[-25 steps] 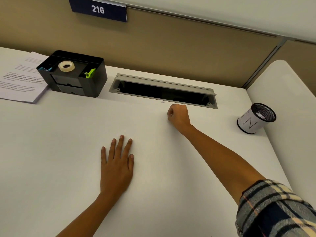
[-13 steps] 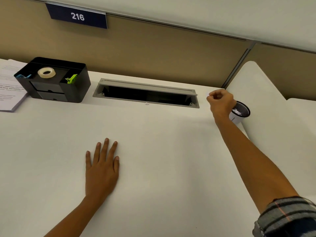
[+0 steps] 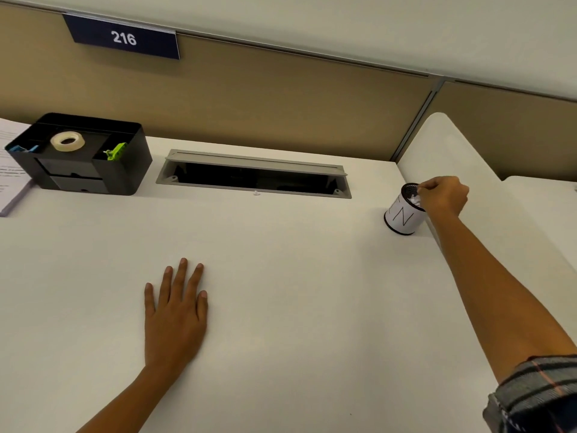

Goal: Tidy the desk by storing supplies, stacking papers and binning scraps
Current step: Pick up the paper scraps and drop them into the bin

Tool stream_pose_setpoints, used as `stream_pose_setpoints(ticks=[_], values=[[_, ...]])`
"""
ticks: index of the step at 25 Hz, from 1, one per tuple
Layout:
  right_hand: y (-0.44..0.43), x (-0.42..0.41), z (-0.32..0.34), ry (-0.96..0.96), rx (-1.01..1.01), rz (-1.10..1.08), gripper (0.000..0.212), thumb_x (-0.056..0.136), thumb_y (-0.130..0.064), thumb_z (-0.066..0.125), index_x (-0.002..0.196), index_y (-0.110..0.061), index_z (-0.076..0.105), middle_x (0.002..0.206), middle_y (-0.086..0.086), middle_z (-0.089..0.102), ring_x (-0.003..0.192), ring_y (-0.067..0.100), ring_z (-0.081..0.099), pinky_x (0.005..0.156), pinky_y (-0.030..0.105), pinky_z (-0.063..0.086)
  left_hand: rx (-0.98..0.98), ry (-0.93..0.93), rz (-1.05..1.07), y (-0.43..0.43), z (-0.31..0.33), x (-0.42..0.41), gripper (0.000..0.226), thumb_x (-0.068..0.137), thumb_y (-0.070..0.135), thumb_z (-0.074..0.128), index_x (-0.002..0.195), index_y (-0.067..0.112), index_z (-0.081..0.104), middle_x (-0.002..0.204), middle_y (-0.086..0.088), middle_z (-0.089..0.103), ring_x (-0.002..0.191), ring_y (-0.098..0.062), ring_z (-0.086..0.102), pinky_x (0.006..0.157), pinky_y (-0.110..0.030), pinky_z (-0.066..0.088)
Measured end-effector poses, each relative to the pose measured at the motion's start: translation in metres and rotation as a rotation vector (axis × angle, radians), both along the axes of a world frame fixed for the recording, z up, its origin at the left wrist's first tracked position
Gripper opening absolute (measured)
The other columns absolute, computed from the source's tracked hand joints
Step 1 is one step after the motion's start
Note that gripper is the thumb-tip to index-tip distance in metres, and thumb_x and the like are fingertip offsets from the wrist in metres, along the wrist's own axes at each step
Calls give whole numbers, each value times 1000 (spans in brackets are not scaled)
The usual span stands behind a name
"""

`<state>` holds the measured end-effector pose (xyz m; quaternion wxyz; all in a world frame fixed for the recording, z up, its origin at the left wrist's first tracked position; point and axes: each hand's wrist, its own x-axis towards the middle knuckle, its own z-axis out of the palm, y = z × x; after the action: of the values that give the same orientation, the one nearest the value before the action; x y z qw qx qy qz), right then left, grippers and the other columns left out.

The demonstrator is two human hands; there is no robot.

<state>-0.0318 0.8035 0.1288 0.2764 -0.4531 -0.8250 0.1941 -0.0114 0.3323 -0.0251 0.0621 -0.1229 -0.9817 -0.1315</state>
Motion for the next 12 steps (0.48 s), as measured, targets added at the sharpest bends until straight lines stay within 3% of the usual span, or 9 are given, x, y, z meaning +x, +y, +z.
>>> stream_pose_setpoints(ticks=[6, 9, 12], values=[[-36, -27, -16, 120, 185, 177, 16, 80, -3, 59, 86, -8, 73, 92, 13, 70, 84, 26, 65, 78, 30, 49, 10, -7, 0, 0, 1, 0, 57, 93, 42, 13, 148, 26, 22, 156, 1, 19, 144, -20, 14, 117, -48, 9], [-84, -54, -34, 106, 139, 348, 15, 79, 0, 60, 82, -9, 72, 89, 10, 70, 79, 21, 63, 72, 23, 46, 8, -10, 4, 0, 1, 1, 57, 93, 41, 15, 148, 26, 23, 156, 1, 19, 144, -21, 16, 116, -49, 9], [-141, -83, -58, -6, 57, 596, 18, 82, 2, 59, 90, -7, 71, 96, 13, 69, 87, 24, 64, 78, 22, 46, 2, -7, 6, 0, 2, 1, 57, 93, 40, 16, 147, 26, 24, 156, 0, 19, 144, -21, 16, 116, -49, 10]])
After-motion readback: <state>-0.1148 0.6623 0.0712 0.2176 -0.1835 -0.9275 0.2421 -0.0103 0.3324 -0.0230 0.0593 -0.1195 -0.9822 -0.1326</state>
